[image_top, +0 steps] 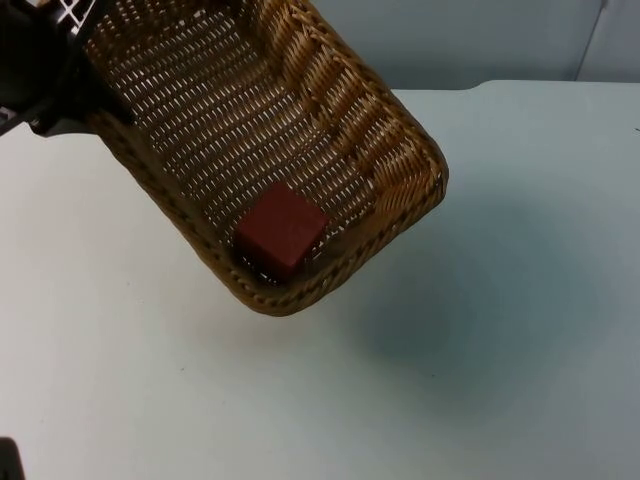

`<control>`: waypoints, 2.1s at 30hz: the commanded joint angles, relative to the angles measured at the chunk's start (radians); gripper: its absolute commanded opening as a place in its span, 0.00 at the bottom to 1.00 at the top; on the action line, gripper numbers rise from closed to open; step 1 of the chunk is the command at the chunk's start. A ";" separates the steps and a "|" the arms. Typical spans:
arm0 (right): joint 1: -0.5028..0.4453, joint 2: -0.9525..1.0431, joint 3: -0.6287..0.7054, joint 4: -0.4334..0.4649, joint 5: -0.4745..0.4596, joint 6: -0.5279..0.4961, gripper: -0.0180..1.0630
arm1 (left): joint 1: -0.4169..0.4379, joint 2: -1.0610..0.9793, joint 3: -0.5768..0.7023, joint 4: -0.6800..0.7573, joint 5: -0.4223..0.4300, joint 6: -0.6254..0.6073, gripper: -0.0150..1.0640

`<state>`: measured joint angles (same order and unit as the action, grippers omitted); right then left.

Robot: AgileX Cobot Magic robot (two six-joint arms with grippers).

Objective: Pick up the basket with the left hand and place the cube into the basket with the right hand.

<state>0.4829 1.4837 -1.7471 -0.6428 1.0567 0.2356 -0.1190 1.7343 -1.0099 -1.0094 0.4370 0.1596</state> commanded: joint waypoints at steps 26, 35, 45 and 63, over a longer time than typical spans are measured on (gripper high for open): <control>-0.021 -0.042 0.130 0.080 0.164 -0.002 0.01 | -0.004 -0.016 -0.004 -0.024 0.020 0.231 0.01; -0.021 -0.042 0.142 0.085 0.164 -0.002 0.01 | -0.004 -0.014 -0.004 -0.015 0.033 0.410 0.01; -0.021 -0.042 0.142 0.091 0.160 -0.002 0.01 | -0.004 0.076 -0.004 -0.026 0.073 0.436 0.01; -0.021 -0.042 0.142 0.099 0.139 -0.002 0.01 | -0.006 0.149 -0.004 -0.213 0.081 0.653 0.08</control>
<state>0.4664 1.4520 -1.6104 -0.5467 1.2101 0.2363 -0.1190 1.8668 -1.0106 -1.2122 0.5128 0.7887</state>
